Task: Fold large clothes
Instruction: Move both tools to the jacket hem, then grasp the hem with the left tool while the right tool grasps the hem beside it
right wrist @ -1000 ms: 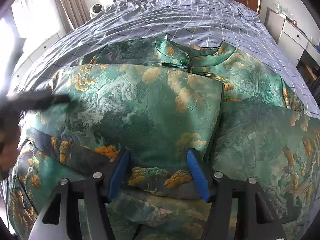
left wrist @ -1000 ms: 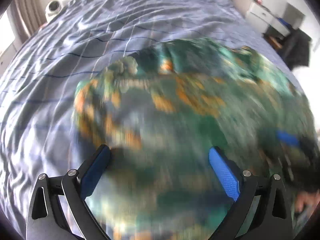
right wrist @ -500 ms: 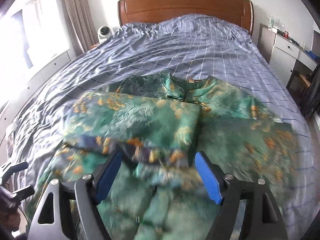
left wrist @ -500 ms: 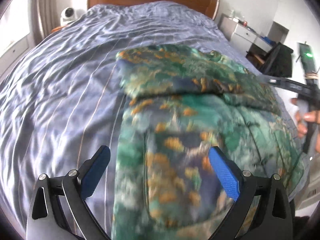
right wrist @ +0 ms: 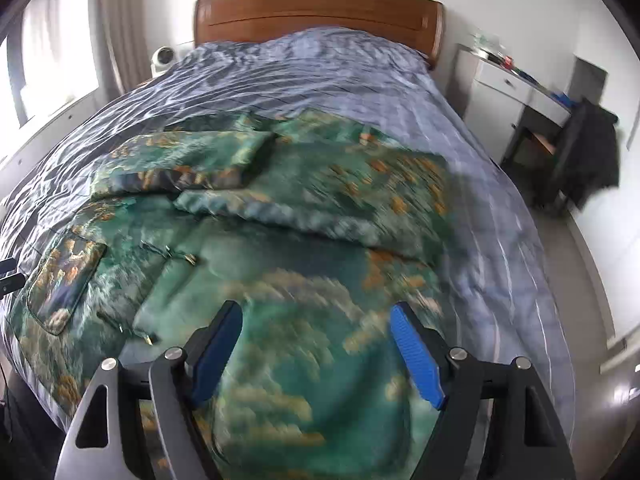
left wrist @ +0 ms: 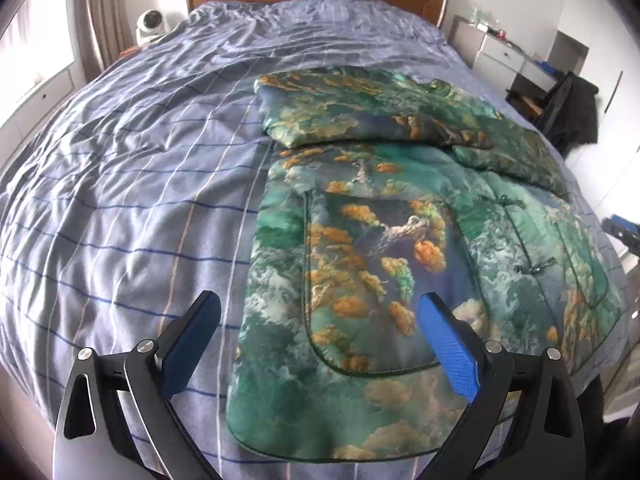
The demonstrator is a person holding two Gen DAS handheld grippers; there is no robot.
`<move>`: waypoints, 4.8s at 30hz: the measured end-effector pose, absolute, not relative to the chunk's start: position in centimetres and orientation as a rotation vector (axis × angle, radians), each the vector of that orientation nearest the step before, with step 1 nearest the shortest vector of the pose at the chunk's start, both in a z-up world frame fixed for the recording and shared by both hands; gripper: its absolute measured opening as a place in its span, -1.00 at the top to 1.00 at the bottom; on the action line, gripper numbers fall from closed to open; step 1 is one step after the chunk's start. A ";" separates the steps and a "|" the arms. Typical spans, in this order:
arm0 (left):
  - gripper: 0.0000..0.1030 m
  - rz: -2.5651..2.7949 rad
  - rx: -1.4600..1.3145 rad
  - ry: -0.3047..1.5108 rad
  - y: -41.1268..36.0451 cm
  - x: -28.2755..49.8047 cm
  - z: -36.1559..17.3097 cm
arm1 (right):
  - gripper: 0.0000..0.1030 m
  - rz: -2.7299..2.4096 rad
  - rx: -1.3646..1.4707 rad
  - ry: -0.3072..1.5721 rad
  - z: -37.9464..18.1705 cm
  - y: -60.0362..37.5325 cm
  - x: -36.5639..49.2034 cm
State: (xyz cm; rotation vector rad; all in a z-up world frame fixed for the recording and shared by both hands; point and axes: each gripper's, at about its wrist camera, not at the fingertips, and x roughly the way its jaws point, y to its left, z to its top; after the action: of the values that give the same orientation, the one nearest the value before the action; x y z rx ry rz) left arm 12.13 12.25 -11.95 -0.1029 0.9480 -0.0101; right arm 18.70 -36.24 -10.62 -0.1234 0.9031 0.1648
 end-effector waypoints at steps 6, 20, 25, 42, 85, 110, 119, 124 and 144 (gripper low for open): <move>-0.92 0.014 -0.103 0.945 13.1 11.1 -11.6 | -0.52 0.125 -0.049 0.917 -11.5 -38.8 17.2; -0.92 0.086 -0.163 0.973 16.5 8.9 -12.2 | -0.52 0.124 -0.001 0.893 -11.3 -39.4 15.0; -0.92 0.102 -0.188 0.974 17.7 8.7 -12.2 | -0.52 0.099 0.026 0.894 -11.0 -40.5 15.0; -0.92 0.089 -0.183 0.996 18.9 8.8 -12.6 | -0.52 0.105 0.031 0.898 -10.6 -41.2 14.7; 0.86 -0.350 -0.423 1.029 18.0 0.6 -7.5 | 0.77 0.438 0.325 1.192 -7.4 -48.1 7.8; -0.81 -0.161 -0.373 0.946 20.8 29.7 -10.1 | -0.95 0.352 0.650 0.909 -12.1 -48.5 37.5; 0.76 -0.073 -0.229 1.071 15.9 32.5 -14.5 | 0.05 0.207 0.069 1.020 -14.9 -42.5 38.5; 0.84 -0.032 -0.104 0.991 14.9 29.6 -10.9 | 0.77 0.110 -0.042 0.905 -12.5 -41.2 37.2; 0.81 0.181 0.003 0.856 14.4 40.6 -19.6 | 0.78 -0.055 -0.230 0.812 -15.0 -38.7 47.2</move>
State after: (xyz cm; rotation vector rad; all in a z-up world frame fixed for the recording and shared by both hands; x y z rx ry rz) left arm 40.63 14.35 -19.62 0.0028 0.8562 0.1810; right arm 47.21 -38.66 -14.96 -0.2299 0.8123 -0.0548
